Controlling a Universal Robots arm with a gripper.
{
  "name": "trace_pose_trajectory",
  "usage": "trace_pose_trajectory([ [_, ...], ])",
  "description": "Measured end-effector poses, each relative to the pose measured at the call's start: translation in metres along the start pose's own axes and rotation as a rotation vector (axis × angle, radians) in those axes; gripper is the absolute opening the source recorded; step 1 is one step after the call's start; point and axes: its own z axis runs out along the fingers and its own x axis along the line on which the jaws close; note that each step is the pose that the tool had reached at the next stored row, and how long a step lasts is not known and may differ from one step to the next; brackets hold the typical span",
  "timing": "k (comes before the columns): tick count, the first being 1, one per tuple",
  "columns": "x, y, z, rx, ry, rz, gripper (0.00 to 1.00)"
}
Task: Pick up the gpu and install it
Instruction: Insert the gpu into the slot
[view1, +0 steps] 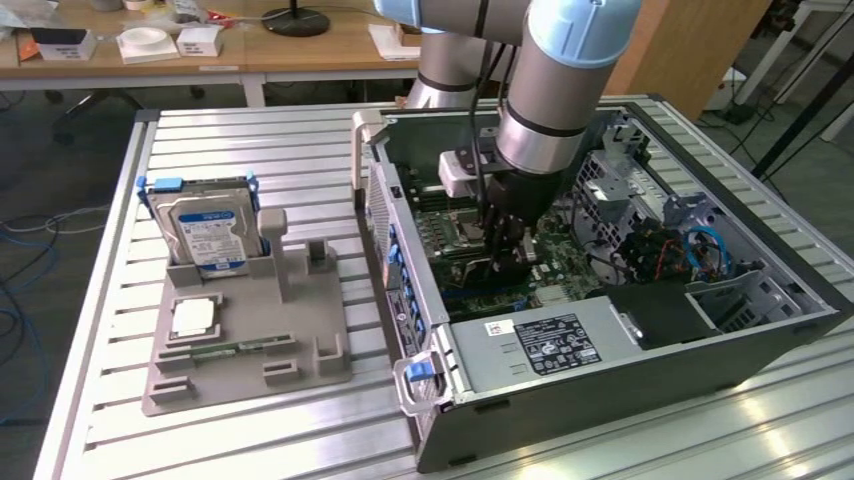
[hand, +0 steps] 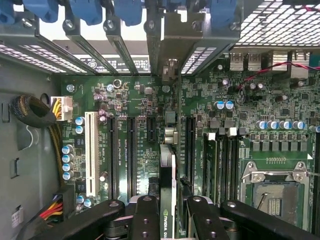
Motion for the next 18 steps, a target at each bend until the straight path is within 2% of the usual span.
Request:
trace_pose_trajectory([
  [10,0.0000,0.0002,0.0002,0.0002,-0.0003,0.000,0.26],
  [13,0.0000,0.0016,0.0011,0.0024,-0.0011,0.000,0.26],
  [18,0.0000,0.0017,0.0012,0.0027,-0.0009,0.000,0.26],
])
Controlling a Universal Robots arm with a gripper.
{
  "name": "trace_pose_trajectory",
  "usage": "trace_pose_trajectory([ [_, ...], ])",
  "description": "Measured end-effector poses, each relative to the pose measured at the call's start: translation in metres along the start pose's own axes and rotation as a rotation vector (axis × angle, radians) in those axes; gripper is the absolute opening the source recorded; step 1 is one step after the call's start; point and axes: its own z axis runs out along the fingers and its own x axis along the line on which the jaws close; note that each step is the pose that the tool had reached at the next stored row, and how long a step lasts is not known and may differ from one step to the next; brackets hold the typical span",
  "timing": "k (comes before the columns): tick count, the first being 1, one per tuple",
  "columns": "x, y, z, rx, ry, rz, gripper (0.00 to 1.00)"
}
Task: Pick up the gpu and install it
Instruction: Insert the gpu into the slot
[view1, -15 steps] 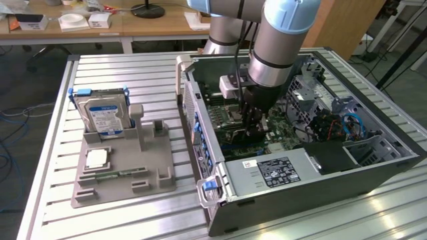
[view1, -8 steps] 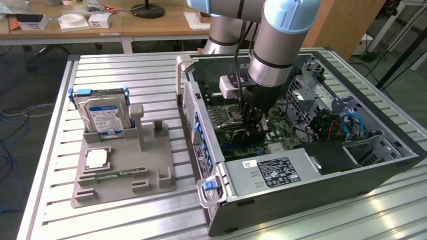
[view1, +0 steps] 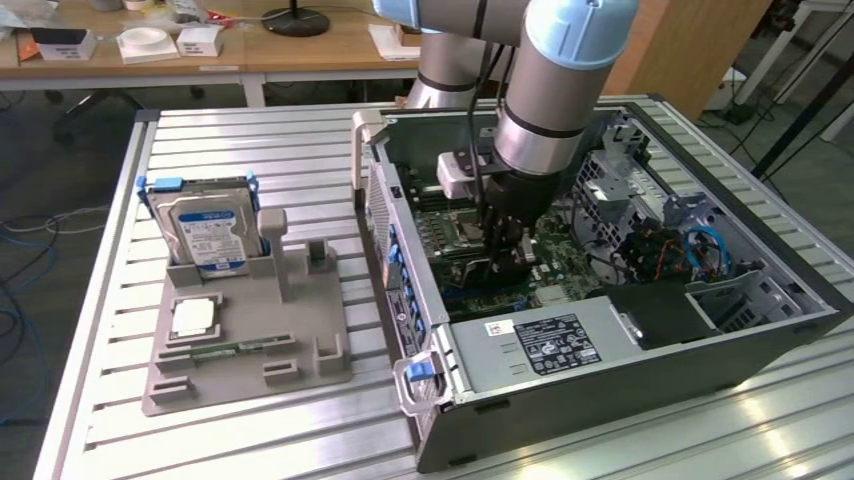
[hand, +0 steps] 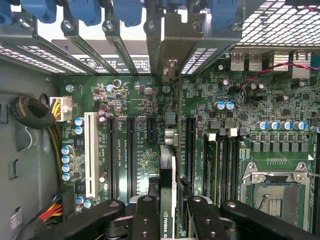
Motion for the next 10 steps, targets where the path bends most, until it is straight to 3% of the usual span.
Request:
trace_pose_trajectory([
  [3,-0.0002,0.0003,0.0007,0.0002,-0.0018,0.001,0.27],
  [7,0.0000,0.0000,0.0001,0.0000,-0.0003,0.000,0.39],
  [9,0.0000,0.0000,0.0000,0.0000,-0.0001,0.000,0.51],
  [10,0.0000,0.0000,-0.0001,0.0000,-0.0001,0.000,0.51],
])
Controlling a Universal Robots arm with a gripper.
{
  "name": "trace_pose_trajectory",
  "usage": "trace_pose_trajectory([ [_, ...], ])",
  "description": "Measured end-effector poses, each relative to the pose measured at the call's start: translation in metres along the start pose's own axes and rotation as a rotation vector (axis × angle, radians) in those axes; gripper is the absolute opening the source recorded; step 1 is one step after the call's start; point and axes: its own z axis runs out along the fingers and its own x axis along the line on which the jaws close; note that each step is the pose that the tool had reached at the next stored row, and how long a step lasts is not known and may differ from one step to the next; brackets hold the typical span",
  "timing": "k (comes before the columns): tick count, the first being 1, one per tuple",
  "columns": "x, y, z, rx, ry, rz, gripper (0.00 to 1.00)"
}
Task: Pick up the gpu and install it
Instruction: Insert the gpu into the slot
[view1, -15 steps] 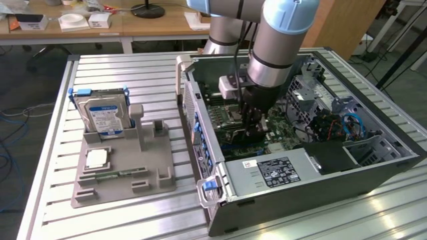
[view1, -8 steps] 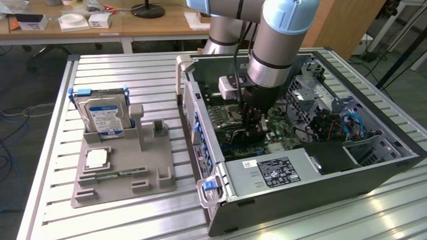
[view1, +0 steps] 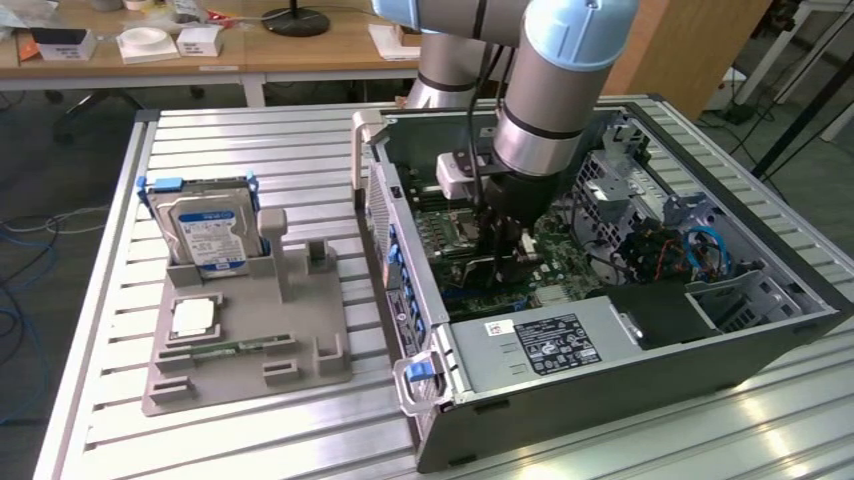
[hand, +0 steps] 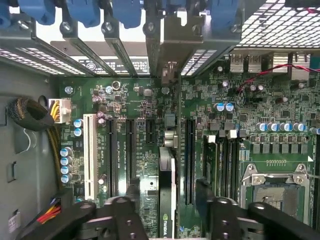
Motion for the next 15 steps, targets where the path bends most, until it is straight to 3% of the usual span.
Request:
trace_pose_trajectory([
  [1,0.000,0.0000,-0.0020,-0.0001,0.0004,0.000,0.57],
  [9,0.000,0.0003,-0.0343,0.0003,0.0002,0.000,0.57],
  [15,-0.001,0.0003,-0.0380,0.0006,-0.0003,0.000,0.56],
])
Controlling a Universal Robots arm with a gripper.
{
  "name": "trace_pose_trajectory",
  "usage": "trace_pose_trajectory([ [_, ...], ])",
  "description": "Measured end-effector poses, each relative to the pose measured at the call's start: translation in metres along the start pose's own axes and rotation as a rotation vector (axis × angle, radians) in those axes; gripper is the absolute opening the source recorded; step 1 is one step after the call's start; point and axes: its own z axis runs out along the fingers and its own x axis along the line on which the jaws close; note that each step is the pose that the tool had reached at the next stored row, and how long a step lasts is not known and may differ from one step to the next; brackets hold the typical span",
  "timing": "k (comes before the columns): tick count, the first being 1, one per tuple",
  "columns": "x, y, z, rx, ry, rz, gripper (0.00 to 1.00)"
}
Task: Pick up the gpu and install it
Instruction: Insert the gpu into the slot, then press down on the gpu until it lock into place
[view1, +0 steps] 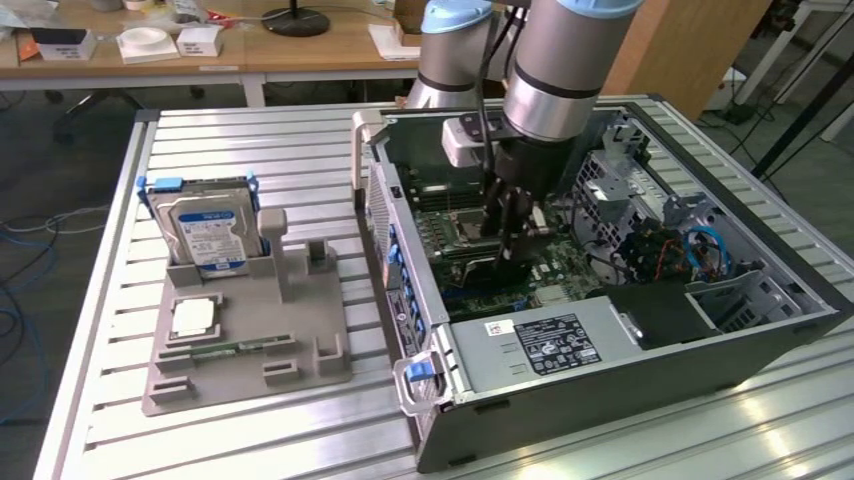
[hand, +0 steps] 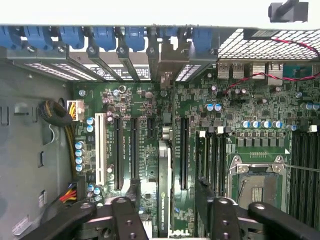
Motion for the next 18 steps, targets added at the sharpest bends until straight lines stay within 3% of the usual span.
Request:
trace_pose_trajectory([
  [1,0.0000,0.0000,-0.0001,-0.0001,0.0001,0.000,0.56],
  [7,0.0000,0.0000,-0.0001,-0.0001,0.0002,0.000,0.25],
  [9,0.0000,0.0000,-0.0001,-0.0001,0.0001,0.000,0.25],
  [12,0.0000,0.0000,-0.0001,-0.0001,0.0001,0.000,0.11],
  [18,0.0000,0.0000,-0.0001,-0.0001,0.0002,0.000,0.11],
])
